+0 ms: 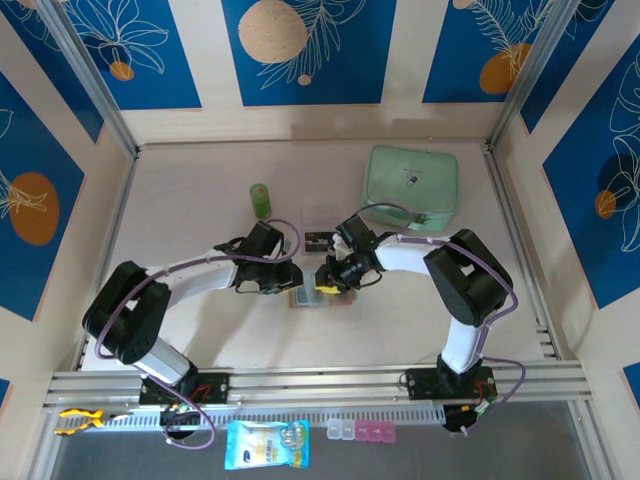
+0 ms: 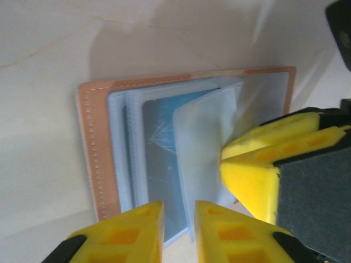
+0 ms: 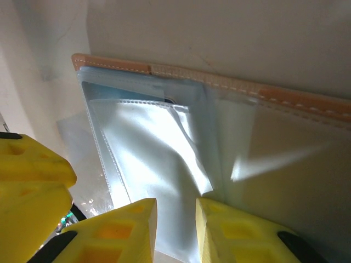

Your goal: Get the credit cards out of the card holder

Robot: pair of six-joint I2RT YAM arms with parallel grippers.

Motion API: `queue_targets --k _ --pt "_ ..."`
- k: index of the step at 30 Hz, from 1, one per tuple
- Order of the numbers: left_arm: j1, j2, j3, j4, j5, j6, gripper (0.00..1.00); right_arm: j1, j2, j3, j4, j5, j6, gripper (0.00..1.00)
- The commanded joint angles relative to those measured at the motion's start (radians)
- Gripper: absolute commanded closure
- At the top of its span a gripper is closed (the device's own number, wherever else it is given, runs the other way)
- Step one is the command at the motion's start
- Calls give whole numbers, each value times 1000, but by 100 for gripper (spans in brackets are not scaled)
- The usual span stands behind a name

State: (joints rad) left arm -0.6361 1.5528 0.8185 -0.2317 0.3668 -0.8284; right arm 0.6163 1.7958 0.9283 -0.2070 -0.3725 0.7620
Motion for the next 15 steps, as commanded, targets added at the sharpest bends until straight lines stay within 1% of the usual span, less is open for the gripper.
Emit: queue_targets --k 1,3,10,15 --pt "-13 20 30 40 31 -22 75 -13 -25 -26 31 -47 25 73" --pt "-15 31 24 54 33 -32 73 -18 -26 -34 45 -57 33 73" --pt "-21 70 22 83 48 -46 73 -27 -30 -54 78 -78 51 73" --pt "-26 88 30 71 42 -47 73 -29 -30 -61 86 -83 57 73"
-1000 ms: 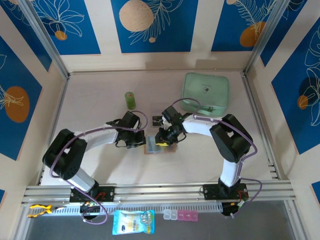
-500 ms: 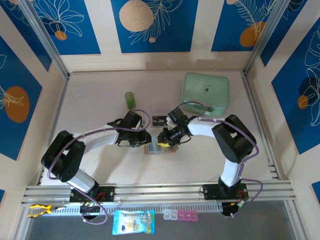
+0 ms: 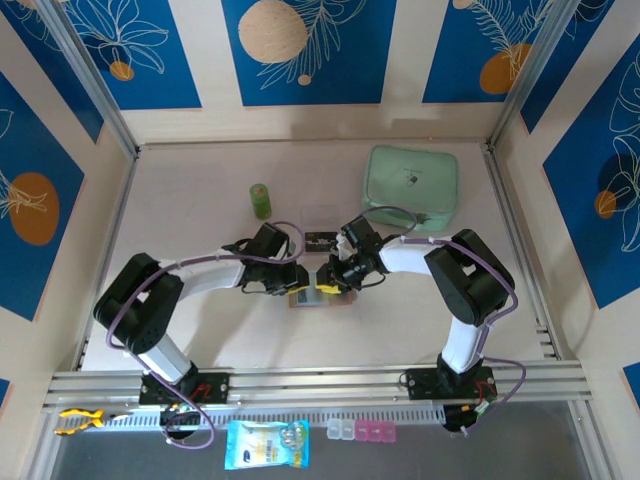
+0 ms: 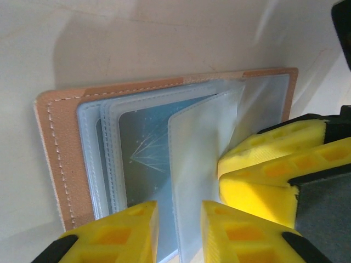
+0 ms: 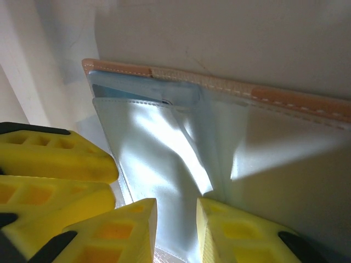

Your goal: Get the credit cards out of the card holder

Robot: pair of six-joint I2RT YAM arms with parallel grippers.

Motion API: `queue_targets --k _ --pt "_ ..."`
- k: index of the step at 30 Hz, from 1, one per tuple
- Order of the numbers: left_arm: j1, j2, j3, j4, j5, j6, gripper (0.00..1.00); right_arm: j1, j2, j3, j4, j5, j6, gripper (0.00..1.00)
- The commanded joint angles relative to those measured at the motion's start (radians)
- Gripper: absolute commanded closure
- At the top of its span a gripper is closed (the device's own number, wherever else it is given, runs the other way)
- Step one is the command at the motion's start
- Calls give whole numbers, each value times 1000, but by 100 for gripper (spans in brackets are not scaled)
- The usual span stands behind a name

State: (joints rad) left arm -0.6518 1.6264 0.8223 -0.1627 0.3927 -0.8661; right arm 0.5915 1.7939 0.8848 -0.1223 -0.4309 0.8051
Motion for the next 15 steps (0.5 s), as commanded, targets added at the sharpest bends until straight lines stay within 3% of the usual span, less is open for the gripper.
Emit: queue_targets --k 1,15 --pt "-9 17 29 -5 15 -8 73 -4 -28 -19 5 -26 15 73" --pt "-11 46 34 14 33 -21 78 -4 -33 -30 27 -40 27 73"
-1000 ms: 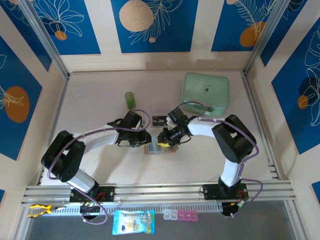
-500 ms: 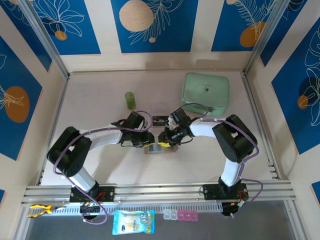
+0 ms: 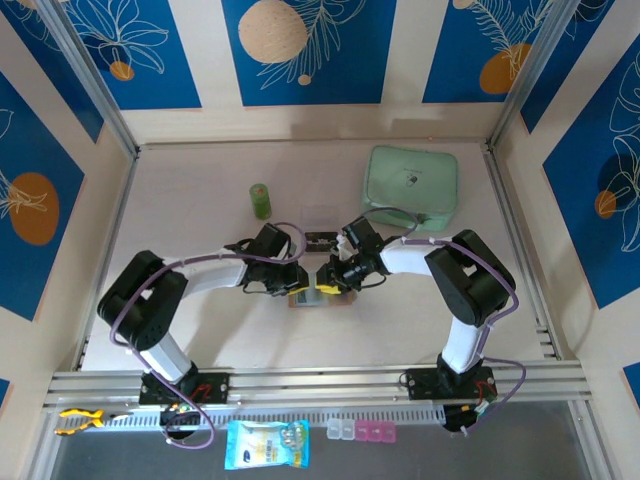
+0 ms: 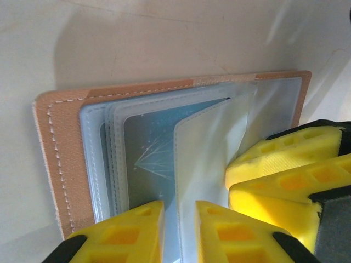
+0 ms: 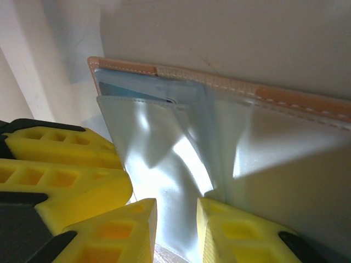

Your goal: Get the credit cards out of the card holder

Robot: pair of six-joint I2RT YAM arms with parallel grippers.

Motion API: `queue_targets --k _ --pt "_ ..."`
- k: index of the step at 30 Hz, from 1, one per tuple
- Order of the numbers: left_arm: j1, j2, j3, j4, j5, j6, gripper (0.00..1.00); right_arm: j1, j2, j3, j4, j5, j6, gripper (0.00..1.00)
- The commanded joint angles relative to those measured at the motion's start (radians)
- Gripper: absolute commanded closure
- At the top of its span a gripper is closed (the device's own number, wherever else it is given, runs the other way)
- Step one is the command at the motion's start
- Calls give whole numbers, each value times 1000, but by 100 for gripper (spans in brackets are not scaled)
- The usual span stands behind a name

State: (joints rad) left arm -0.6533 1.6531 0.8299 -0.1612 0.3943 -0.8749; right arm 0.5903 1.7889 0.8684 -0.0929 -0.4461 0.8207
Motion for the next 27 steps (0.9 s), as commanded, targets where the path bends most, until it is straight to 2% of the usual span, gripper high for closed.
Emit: queue_targets --k 1,6,11,18,27 --pt "-9 24 25 22 42 -17 78 -4 -27 -12 -2 -26 14 73" --pt "-10 15 33 28 47 -22 81 -4 -41 -11 0 -27 18 73" --pt "-10 -7 51 -6 42 -6 79 -4 -64 6 -19 -32 14 73" --pt "-13 -16 73 -17 52 -3 79 -21 -137 28 -126 35 -24 72" --pt "-37 11 141 -63 54 18 71 -72 -243 45 -257 104 -80 71"
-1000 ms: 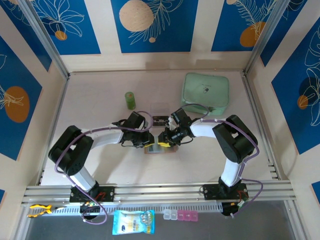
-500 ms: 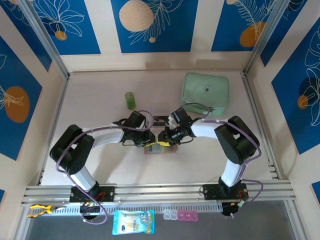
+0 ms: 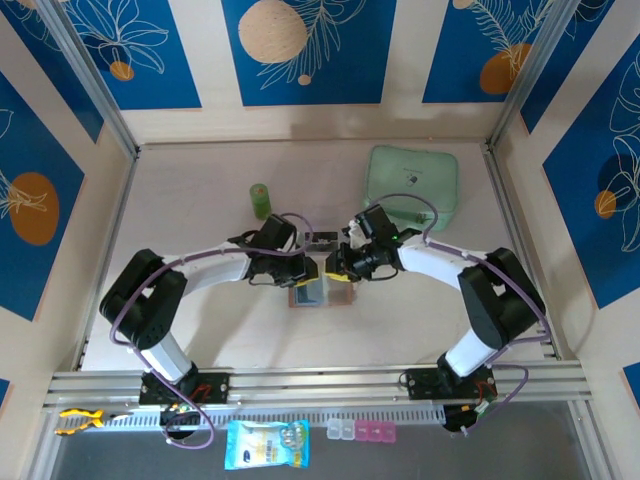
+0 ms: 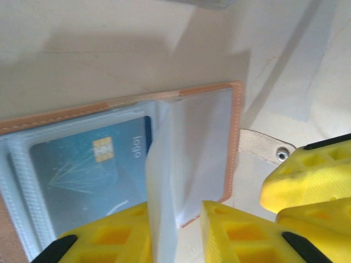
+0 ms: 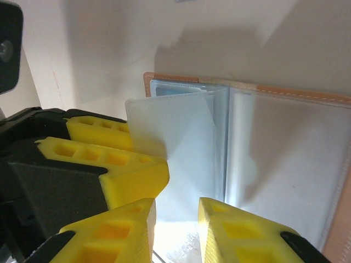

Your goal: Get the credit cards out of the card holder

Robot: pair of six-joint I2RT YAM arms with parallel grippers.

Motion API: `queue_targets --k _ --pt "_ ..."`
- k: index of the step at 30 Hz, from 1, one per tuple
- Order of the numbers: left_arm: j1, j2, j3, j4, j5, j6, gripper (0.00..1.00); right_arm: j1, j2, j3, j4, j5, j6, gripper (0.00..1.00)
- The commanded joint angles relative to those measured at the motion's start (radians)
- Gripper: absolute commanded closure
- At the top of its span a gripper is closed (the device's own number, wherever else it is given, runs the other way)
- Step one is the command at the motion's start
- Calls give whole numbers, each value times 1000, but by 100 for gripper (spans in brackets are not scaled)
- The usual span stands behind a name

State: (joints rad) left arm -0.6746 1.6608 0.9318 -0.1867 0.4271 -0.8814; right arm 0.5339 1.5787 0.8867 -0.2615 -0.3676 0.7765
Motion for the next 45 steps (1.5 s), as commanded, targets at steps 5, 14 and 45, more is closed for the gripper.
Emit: queue_targets --k 5,14,45 --pt "-33 38 79 -32 27 23 62 -57 -87 13 -131 41 -56 71" --pt "-69 113 155 -22 37 14 53 -129 -204 -38 -166 53 -66 70" --pt "-79 109 181 -51 -33 61 52 -133 -236 -83 -134 25 -30 68"
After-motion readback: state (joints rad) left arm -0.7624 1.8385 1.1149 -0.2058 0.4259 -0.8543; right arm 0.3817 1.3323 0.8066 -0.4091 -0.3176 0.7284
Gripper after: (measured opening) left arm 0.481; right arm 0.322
